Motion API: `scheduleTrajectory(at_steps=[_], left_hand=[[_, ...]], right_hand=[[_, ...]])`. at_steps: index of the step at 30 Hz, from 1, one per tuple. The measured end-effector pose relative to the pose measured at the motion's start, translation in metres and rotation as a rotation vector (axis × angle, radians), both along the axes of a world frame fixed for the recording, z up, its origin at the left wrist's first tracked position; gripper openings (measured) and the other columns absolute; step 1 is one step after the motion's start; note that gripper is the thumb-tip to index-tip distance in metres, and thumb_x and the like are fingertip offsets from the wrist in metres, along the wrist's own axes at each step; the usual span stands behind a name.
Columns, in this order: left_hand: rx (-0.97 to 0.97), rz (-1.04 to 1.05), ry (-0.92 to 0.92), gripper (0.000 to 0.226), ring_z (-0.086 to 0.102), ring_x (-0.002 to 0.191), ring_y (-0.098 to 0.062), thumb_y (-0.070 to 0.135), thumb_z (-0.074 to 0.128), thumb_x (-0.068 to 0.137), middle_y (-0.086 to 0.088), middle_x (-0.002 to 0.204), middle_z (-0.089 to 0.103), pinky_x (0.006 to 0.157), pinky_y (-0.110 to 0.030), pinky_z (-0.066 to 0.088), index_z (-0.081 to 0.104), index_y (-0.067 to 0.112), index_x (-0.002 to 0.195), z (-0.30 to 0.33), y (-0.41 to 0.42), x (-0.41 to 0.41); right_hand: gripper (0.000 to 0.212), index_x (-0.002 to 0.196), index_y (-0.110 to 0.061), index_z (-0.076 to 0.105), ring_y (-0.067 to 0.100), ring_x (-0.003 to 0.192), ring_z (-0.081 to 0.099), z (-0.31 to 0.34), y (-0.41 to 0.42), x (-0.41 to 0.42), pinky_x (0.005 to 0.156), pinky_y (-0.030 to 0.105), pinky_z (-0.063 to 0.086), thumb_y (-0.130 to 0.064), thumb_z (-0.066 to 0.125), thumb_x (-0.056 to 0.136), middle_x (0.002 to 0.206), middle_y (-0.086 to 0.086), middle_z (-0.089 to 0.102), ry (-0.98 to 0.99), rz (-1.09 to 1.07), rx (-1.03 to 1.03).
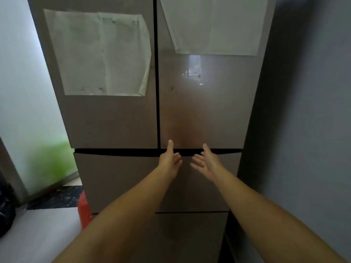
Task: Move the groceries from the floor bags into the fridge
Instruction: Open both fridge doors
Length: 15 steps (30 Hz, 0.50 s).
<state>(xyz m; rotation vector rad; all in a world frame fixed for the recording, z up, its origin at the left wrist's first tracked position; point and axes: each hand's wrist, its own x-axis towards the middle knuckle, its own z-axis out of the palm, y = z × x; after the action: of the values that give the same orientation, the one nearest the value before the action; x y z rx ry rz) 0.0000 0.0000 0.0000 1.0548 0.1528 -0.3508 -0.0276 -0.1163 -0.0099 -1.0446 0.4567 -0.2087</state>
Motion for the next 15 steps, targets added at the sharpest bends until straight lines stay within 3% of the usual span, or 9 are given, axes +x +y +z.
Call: scheduleTrajectory(at_steps=[7,11,15], left_hand=[[-0.316,0.032,0.100,0.071,0.040,0.135,-0.027,0.050,0.056,0.087,-0.014,0.148,0.038,0.110,-0.035,0.038,0.038,0.008,0.141,-0.003,-0.001,0.053],[-0.373,0.052,0.066,0.068,0.040,0.136,-0.028,0.046,0.055,0.089,-0.016,0.147,0.039,0.110,-0.038,0.037,0.036,0.005,0.140,-0.006,-0.002,0.052],[-0.323,0.028,-0.019,0.062,0.049,0.126,-0.024,0.045,0.052,0.090,-0.013,0.141,0.048,0.103,-0.033,0.041,0.041,0.005,0.137,-0.015,0.002,0.027]], right_hand=[[0.066,0.142,-0.007,0.034,0.032,0.130,0.045,0.003,-0.002,0.052,0.092,0.041,0.049,-0.039,0.059,0.090,0.146,0.017,0.039,-0.086,-0.193,0.334],[0.058,0.135,-0.004,0.045,0.030,0.124,0.051,-0.002,-0.005,0.054,0.081,0.037,0.052,-0.036,0.061,0.090,0.137,0.015,0.050,-0.095,-0.180,0.276],[0.046,0.125,-0.006,0.053,0.024,0.101,0.059,-0.005,0.000,0.041,0.077,0.034,0.052,-0.037,0.059,0.092,0.120,0.012,0.060,-0.086,-0.188,0.228]])
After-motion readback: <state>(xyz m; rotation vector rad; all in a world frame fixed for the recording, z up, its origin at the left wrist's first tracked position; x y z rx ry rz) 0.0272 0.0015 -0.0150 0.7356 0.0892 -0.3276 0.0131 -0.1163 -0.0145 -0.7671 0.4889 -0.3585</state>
